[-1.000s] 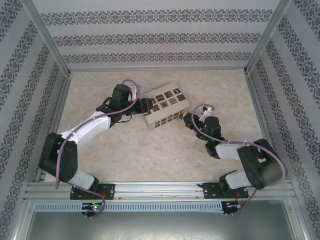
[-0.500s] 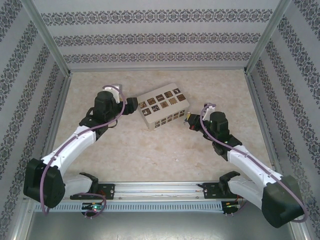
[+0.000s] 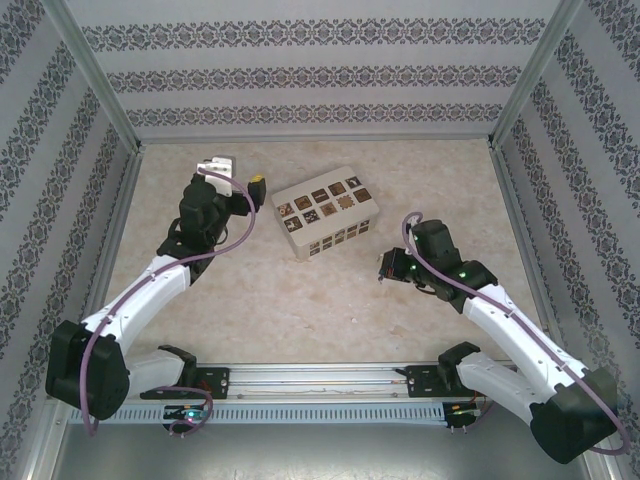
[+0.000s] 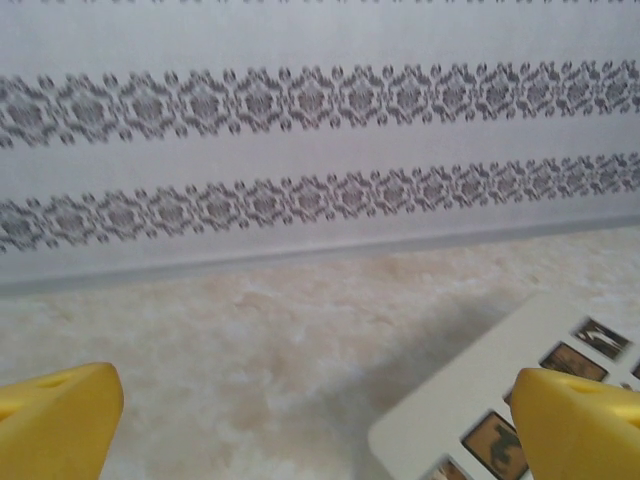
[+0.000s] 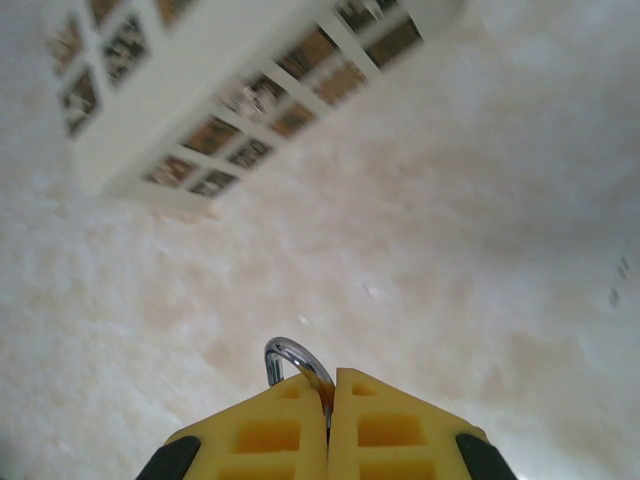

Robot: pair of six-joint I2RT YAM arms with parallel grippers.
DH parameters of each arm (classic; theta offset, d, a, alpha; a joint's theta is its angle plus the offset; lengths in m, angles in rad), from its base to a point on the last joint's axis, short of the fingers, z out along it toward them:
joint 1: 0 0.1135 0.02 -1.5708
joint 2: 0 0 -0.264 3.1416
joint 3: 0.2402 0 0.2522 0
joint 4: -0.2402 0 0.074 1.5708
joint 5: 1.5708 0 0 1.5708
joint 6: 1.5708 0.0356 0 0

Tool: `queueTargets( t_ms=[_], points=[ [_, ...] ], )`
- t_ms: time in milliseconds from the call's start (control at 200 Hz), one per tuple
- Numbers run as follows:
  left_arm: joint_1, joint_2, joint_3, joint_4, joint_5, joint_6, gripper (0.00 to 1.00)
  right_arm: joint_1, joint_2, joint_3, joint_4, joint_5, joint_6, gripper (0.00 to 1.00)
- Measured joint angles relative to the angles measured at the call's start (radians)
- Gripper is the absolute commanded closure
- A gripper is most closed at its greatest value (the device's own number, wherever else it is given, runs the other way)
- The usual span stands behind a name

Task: Unlock the padlock with the key

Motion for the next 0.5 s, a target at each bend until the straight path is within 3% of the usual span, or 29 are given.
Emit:
queueTargets(
  t_ms=[185, 500],
  points=[
    [0.001, 0.029, 0.0, 0.076, -0.03, 0.06, 0.01, 0.016, 0.011, -0.003, -0.1, 0.013, 0.072, 1.0],
    [0.007, 0.055, 0.0, 0.15, -0.041, 0.095, 0.0, 0.047, 0.108, -0.059, -0.121, 0.02, 0.154, 1.0]
  ],
)
